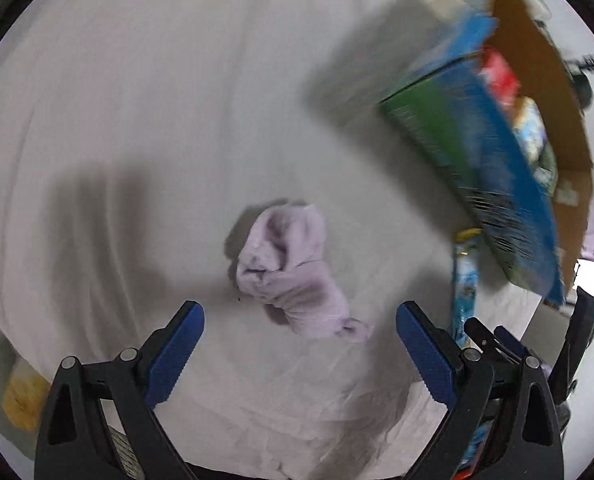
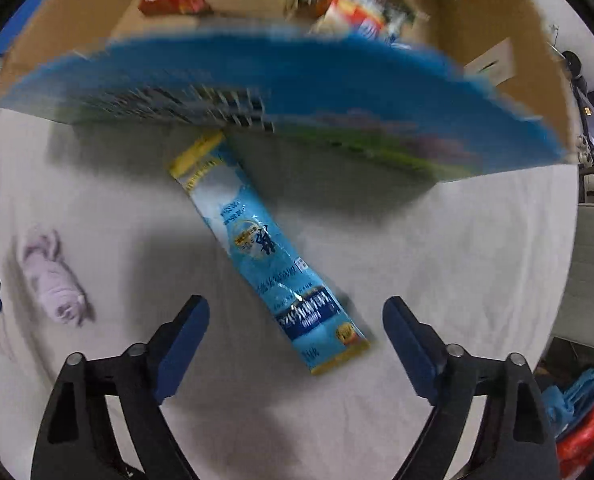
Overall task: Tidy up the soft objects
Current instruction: 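Grasp the pink sock with the left tool while the right tool grasps the blue stick pack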
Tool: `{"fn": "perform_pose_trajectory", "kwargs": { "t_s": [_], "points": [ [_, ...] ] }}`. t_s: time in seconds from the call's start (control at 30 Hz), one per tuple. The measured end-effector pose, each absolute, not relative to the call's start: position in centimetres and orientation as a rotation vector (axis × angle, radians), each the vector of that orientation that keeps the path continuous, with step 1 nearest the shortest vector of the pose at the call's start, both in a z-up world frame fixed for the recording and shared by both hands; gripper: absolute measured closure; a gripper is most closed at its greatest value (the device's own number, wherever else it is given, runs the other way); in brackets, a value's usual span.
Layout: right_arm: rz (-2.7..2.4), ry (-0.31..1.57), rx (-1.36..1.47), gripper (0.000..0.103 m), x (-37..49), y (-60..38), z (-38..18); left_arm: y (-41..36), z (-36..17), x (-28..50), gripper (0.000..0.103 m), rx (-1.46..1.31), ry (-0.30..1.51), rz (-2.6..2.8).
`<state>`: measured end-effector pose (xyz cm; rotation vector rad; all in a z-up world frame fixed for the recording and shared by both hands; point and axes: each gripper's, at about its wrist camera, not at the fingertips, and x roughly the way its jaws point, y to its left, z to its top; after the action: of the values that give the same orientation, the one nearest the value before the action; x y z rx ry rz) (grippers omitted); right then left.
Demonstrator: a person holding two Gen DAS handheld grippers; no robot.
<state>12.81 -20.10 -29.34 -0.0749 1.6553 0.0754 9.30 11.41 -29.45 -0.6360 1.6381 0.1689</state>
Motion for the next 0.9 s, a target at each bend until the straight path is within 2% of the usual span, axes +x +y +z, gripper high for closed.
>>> {"fn": "perform_pose_trajectory", "kwargs": {
  "t_s": [0.1,0.13,0.17,0.2,0.23,0.27,0.3,0.33,0.43,0.53,0.63,0.73,0.83,0.9],
  "points": [
    [0.061,1.672,-0.049,0.021,13.0,-19.9,-31.2,11.6,-32.8,9.0,0.005,-0.716,1.696,0.182],
    [0.057,1.678,-0.04,0.025,12.9,-19.9,-31.7,11.4,-33.9,9.0,0.009,-0.733,1.712,0.19],
    [0.041,1.675,-0.044,0.03,12.9,-19.9,-32.1,11.2,-34.7,9.0,0.015,-0.742,1.718,0.192],
    [0.028,1.668,-0.051,0.033,12.8,-19.8,-32.3,10.9,-35.3,9.2,0.03,-0.742,1.725,0.188],
    [0.02,1.664,-0.052,0.04,12.5,-19.8,-32.5,10.5,-35.7,9.4,0.036,-0.723,1.74,0.19],
    [0.013,1.674,-0.042,0.042,12.3,-19.9,-32.6,10.0,-35.5,9.7,0.036,-0.683,1.732,0.197],
    [0.003,1.682,-0.025,0.044,12.0,-20.1,-32.6,8.8,-35.1,10.3,0.051,-0.606,1.715,0.163],
    [-0.008,1.686,-0.006,0.049,11.7,-20.3,-32.5,8.0,-34.8,10.8,0.056,-0.54,1.716,0.143],
    [-0.035,1.745,0.094,0.06,10.2,-21.2,-32.7,4.0,-33.7,11.6,0.058,-0.255,1.699,0.07],
    [-0.024,1.846,0.257,0.062,8.0,-22.2,-33.2,-0.1,-33.1,11.0,0.058,0.012,1.666,-0.017],
    [0.01,1.854,0.326,0.061,7.0,-22.5,-33.0,-2.6,-34.0,10.3,0.058,0.128,1.665,-0.065],
    [-0.032,1.774,0.344,0.043,7.0,-23.3,-32.2,-3.1,-34.5,10.3,0.058,0.115,1.663,-0.056],
    [-0.053,1.768,0.302,0.042,7.3,-22.7,-32.8,-2.5,-34.7,10.8,0.058,0.086,1.678,-0.057],
    [-0.085,1.754,0.22,0.048,7.9,-21.4,-32.8,-2.5,-34.8,10.7,0.058,0.085,1.678,-0.057]
  ]
}}
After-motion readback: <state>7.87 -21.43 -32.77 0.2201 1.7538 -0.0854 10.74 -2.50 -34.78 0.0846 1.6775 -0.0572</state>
